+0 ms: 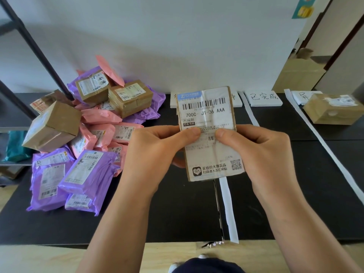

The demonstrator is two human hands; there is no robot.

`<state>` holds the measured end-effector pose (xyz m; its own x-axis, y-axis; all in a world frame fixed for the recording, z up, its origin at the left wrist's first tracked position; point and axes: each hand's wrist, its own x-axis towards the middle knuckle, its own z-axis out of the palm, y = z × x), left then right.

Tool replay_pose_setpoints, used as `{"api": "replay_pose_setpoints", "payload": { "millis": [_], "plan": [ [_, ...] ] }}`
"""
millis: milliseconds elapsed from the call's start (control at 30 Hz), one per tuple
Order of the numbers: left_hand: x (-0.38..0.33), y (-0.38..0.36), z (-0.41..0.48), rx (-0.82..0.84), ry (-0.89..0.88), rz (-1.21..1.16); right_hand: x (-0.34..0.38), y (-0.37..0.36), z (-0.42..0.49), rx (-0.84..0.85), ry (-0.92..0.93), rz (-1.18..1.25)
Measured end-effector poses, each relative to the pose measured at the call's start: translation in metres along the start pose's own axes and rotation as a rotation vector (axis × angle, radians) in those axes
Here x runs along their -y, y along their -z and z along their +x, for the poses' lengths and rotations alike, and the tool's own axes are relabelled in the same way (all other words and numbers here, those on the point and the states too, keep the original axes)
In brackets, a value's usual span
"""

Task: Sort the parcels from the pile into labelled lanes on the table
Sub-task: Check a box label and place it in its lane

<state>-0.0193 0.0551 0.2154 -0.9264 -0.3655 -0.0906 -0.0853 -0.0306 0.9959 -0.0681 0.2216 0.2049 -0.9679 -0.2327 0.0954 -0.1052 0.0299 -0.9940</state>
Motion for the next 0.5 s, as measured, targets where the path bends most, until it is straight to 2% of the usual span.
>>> {"api": "replay_pose_setpoints", "payload": {
  "millis": [233, 400, 500],
  "plan": [
    [-0.001, 0.005, -0.001, 0.024, -0.055, 0.052, 0.001, -0.003, 0.000, 0.010, 0.002, 0.028],
    [-0.004, 0.015, -0.001, 0.088, -0.127, 0.234, -0.006, -0.008, 0.000, 0.033, 0.071, -0.102],
    [0.000, 0.018, -0.001, 0.103, -0.151, 0.257, -0.009, -0.009, -0.002, 0.070, 0.126, -0.170]
  ]
}}
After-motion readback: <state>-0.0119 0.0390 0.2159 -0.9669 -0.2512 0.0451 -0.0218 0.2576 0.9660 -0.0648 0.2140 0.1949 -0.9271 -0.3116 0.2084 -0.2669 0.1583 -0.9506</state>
